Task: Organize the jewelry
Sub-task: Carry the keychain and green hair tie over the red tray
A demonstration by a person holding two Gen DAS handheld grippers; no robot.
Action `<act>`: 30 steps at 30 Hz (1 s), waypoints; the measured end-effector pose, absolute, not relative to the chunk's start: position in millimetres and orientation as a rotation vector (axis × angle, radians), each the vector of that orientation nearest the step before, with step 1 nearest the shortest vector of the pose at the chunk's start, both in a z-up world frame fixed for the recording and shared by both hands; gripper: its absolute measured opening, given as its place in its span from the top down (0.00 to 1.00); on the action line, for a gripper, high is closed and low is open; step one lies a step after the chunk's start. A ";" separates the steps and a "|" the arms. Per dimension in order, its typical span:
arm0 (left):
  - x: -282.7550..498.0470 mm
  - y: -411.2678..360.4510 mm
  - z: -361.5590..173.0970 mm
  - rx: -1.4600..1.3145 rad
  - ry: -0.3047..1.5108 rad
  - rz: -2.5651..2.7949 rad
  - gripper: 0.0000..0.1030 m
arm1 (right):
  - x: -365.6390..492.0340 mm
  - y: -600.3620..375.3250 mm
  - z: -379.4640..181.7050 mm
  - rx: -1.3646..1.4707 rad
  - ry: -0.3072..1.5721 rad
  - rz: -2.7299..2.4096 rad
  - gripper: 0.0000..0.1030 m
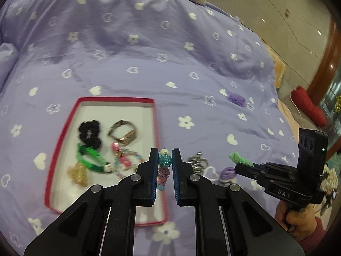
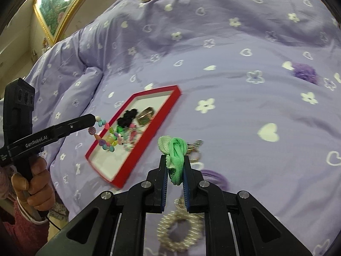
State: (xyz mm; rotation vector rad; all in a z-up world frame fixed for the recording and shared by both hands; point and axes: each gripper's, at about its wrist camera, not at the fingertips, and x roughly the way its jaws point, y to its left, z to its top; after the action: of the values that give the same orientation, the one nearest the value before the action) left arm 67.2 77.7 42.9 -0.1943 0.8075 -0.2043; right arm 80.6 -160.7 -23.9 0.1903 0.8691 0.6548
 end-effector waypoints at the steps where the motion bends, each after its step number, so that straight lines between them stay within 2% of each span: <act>1: 65.4 83.3 42.2 -0.201 0.806 -0.194 0.89 | 79.3 -155.6 -23.0 0.186 0.868 0.663 0.89; 19: 49.6 158.7 15.8 -0.285 0.833 -0.051 0.89 | 77.0 -50.6 -20.8 0.127 0.900 0.846 0.88; 30: 63.5 177.8 -8.3 -0.320 0.876 -0.033 0.89 | 89.9 0.1 -46.2 0.054 0.981 0.871 0.88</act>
State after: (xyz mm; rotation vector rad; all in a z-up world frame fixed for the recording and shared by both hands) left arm 63.5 177.8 -8.3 -0.3201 0.8763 -0.0329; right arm 89.8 0.1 -46.2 0.0536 0.9807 0.8709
